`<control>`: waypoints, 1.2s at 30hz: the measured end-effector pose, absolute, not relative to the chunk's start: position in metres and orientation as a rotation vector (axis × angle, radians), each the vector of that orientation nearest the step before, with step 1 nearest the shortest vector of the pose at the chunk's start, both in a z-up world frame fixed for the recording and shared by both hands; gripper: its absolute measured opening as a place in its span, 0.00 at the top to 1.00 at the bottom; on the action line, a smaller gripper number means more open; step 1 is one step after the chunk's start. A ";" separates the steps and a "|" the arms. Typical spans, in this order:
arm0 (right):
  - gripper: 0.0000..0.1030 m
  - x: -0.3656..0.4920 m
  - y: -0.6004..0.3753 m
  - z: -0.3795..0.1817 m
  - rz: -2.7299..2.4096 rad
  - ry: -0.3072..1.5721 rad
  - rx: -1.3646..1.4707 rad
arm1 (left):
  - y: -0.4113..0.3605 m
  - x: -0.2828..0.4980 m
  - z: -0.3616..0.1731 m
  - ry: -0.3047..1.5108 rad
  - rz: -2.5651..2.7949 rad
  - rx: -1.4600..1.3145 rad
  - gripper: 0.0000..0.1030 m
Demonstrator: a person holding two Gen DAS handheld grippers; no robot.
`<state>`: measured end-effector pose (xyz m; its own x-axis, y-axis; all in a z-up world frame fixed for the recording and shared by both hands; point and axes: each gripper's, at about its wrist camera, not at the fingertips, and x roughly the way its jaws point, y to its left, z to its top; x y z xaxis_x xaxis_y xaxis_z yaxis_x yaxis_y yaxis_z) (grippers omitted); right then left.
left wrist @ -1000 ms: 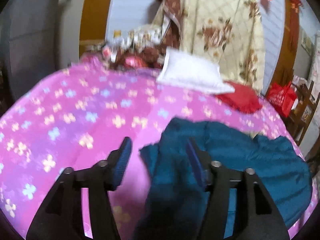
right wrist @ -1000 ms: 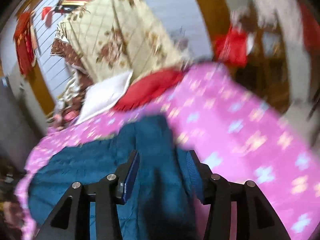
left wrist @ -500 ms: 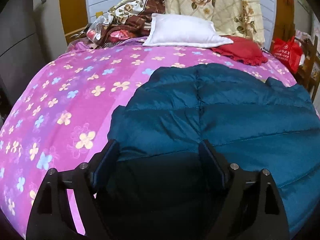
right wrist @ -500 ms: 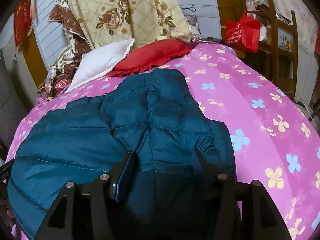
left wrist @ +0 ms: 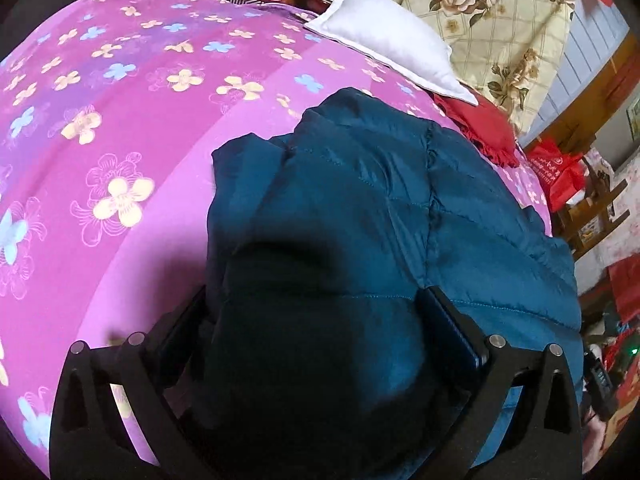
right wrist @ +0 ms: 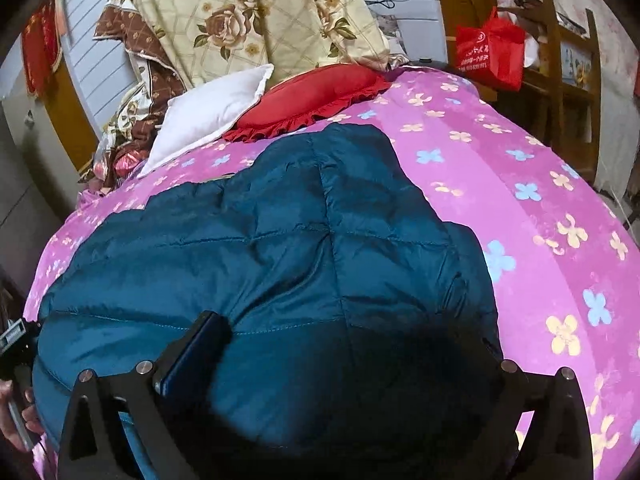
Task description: Fold large clothes
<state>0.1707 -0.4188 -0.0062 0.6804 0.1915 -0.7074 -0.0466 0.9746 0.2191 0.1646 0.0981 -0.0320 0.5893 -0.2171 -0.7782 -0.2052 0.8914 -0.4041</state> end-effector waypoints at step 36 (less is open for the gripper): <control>0.00 -0.076 -0.389 0.068 0.103 0.795 0.109 | -0.054 -0.064 0.040 0.884 -0.059 -0.078 0.00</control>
